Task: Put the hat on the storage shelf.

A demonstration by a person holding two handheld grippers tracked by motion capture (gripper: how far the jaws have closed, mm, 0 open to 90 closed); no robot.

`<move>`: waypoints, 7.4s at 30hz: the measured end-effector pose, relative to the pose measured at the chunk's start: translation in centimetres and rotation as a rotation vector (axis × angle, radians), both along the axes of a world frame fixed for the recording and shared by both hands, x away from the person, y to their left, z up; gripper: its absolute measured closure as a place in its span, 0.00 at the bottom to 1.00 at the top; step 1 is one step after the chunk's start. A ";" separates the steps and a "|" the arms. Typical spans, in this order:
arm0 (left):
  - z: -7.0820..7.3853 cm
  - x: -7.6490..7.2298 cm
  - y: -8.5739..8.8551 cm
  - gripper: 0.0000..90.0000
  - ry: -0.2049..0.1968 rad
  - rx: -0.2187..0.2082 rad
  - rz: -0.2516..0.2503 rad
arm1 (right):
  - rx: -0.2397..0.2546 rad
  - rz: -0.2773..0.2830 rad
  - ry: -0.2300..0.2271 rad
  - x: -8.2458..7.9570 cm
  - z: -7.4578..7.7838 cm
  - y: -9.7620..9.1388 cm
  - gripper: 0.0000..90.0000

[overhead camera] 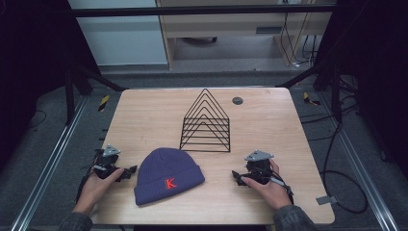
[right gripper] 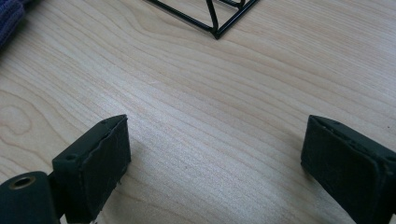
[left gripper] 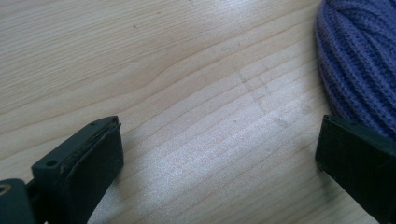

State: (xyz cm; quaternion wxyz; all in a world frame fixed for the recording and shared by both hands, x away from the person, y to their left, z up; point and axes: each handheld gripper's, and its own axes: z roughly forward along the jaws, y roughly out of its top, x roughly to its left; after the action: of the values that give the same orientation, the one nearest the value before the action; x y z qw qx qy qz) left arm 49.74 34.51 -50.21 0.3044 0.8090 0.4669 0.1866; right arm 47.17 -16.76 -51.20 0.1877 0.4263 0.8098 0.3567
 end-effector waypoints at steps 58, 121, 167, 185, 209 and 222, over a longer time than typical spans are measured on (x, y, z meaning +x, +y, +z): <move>3.8 3.8 -8.5 0.46 0.155 0.077 -0.165 | -0.002 0.004 -0.001 -0.4 0.0 0.2 0.09; 15.3 -4.0 -12.7 0.90 -0.141 0.053 -0.420 | -0.004 0.010 -0.004 -0.4 0.0 0.3 0.09; 27.9 -5.0 -15.4 0.90 -0.348 0.058 -0.516 | -0.024 0.042 0.038 -0.7 0.4 0.4 0.09; 31.4 -5.2 -17.7 0.90 -0.405 0.066 -0.562 | 0.136 0.090 -0.123 -2.2 6.2 1.0 0.31; 31.8 -4.0 -20.4 0.90 -0.405 0.018 -0.620 | 0.228 0.256 -0.207 -2.2 15.0 2.6 0.35; 32.3 -2.7 -20.9 0.90 -0.426 -0.027 -0.629 | 0.236 0.331 -0.203 0.0 17.4 2.4 0.75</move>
State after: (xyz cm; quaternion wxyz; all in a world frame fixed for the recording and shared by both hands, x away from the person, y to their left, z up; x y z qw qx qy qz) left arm 47.06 13.66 -17.95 0.4477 0.8518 0.1244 0.2417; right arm 47.18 -14.37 -33.83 0.1558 0.2685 0.7984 0.5159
